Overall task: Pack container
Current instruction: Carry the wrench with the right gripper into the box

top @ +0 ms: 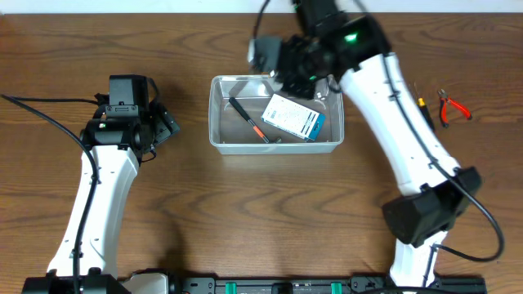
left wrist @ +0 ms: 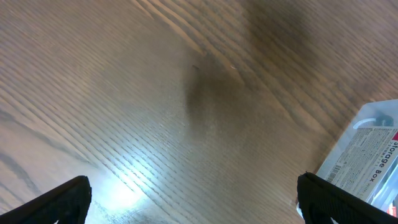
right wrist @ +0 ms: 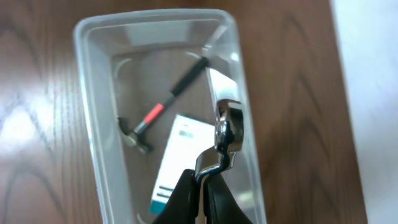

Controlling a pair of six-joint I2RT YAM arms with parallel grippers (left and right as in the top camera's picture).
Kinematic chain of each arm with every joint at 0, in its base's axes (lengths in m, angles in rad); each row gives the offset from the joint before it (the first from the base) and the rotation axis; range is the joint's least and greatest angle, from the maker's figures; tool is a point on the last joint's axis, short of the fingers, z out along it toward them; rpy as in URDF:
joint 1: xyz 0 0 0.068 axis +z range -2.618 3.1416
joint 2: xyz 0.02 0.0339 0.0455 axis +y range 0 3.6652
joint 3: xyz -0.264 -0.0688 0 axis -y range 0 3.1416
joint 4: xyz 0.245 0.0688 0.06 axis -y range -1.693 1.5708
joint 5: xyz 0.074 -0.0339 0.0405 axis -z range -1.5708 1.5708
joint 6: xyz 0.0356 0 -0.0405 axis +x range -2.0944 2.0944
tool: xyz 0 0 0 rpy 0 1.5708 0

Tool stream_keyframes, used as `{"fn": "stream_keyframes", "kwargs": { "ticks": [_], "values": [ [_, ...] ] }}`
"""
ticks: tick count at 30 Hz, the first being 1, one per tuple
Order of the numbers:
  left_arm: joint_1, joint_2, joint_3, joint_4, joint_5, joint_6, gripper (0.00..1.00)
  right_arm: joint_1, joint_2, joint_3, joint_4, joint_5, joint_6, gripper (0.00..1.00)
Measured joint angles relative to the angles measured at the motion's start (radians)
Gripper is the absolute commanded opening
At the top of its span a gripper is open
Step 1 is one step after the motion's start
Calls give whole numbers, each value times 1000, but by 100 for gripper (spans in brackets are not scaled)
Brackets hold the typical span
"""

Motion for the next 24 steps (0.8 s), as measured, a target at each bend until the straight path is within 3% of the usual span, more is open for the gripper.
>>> {"fn": "stream_keyframes", "kwargs": {
  "ticks": [11,17,18,20,21,24],
  "values": [
    [0,0,0,0,0,0,98,49,262,-18,2,31,-49,1],
    [0,0,0,0,0,0,98,49,302,-21,2,32,-48,3],
    [0,0,0,0,0,0,98,49,303,-21,3,32,-48,11],
    [0,0,0,0,0,0,98,49,303,-21,2,32,-40,40],
    [0,0,0,0,0,0,98,49,303,-21,3,32,-40,48],
    [0,0,0,0,0,0,98,49,303,-21,5,31,-28,57]
  ]
}}
